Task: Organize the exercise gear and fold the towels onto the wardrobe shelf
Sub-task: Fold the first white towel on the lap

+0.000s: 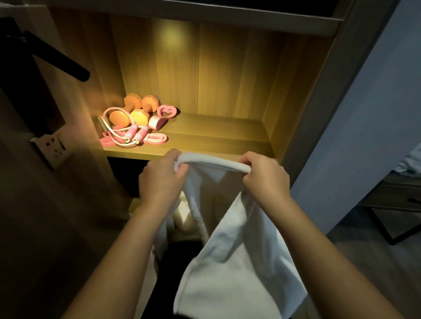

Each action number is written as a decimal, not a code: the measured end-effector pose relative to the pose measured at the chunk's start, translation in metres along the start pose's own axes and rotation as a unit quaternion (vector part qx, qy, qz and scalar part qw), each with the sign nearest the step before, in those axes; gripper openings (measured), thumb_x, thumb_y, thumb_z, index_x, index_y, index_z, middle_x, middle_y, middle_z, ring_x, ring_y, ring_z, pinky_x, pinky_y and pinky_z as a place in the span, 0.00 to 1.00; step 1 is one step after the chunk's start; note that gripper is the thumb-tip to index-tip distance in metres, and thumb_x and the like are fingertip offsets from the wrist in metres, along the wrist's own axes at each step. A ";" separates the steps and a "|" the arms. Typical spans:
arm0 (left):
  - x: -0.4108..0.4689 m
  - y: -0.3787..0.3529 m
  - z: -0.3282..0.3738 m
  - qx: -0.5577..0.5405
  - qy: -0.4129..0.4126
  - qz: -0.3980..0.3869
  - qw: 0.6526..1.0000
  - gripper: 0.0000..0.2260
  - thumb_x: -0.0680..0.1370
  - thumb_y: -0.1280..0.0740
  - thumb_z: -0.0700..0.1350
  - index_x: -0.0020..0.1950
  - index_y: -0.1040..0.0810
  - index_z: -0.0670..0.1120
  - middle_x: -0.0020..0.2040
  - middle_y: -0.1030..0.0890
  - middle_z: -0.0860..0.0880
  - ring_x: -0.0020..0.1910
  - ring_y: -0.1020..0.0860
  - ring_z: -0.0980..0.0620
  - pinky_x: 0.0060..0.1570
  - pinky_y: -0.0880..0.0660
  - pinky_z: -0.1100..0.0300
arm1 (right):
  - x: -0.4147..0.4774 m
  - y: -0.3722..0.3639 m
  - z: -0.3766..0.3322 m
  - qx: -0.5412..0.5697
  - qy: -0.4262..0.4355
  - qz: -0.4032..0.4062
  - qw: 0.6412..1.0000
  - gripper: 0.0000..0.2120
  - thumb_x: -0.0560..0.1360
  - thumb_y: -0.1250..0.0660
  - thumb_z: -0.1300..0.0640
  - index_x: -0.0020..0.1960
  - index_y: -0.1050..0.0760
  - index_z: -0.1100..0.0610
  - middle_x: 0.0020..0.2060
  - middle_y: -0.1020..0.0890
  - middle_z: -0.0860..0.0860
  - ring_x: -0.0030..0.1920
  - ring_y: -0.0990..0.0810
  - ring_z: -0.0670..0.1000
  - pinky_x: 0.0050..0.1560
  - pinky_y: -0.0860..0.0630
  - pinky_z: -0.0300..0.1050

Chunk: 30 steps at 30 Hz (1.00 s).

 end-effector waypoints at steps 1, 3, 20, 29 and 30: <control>0.003 0.006 -0.008 -0.004 0.013 0.027 1.000 0.06 0.77 0.39 0.48 0.48 0.24 0.49 0.37 0.23 0.47 0.37 0.25 0.44 0.35 0.26 0.52 | 0.000 0.002 0.003 -0.003 -0.011 0.007 1.000 0.14 0.74 0.36 0.63 0.51 0.23 0.45 0.41 0.21 0.46 0.39 0.26 0.50 0.34 0.30 0.42; 0.007 0.015 -0.019 -0.015 0.035 0.064 0.997 0.07 0.77 0.39 0.47 0.50 0.22 0.50 0.38 0.22 0.48 0.37 0.25 0.45 0.33 0.29 0.54 | 0.001 0.007 0.009 0.003 -0.025 0.019 0.999 0.15 0.74 0.37 0.64 0.51 0.23 0.45 0.41 0.22 0.47 0.39 0.27 0.51 0.33 0.35 0.41; -0.021 -0.016 0.043 -0.024 -0.124 -0.056 0.990 0.07 0.78 0.36 0.48 0.51 0.21 0.48 0.37 0.19 0.46 0.39 0.22 0.39 0.38 0.26 0.50 | -0.008 0.008 -0.004 0.020 0.048 -0.028 0.998 0.09 0.74 0.37 0.61 0.41 0.26 0.48 0.35 0.23 0.48 0.38 0.25 0.52 0.34 0.30 0.43; 0.010 0.001 0.005 -0.021 -0.023 0.014 0.999 0.06 0.78 0.38 0.49 0.42 0.27 0.50 0.31 0.28 0.53 0.31 0.29 0.50 0.28 0.40 0.60 | 0.003 0.010 0.029 -0.027 -0.006 0.021 0.999 0.11 0.74 0.32 0.60 0.51 0.28 0.46 0.42 0.24 0.45 0.40 0.24 0.50 0.40 0.22 0.48; 0.012 0.000 0.003 -0.018 -0.019 0.019 0.999 0.06 0.78 0.38 0.50 0.42 0.27 0.50 0.31 0.28 0.53 0.31 0.29 0.51 0.28 0.40 0.60 | 0.003 0.009 0.030 -0.032 -0.013 0.002 0.999 0.11 0.74 0.32 0.60 0.51 0.28 0.46 0.43 0.24 0.46 0.41 0.24 0.50 0.40 0.22 0.48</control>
Point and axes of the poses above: each hand's wrist, its own x-axis towards the middle knuckle, its own y-axis out of the back of the hand, z = x × y, the point moved 1 cm from there along x, towards the middle knuckle
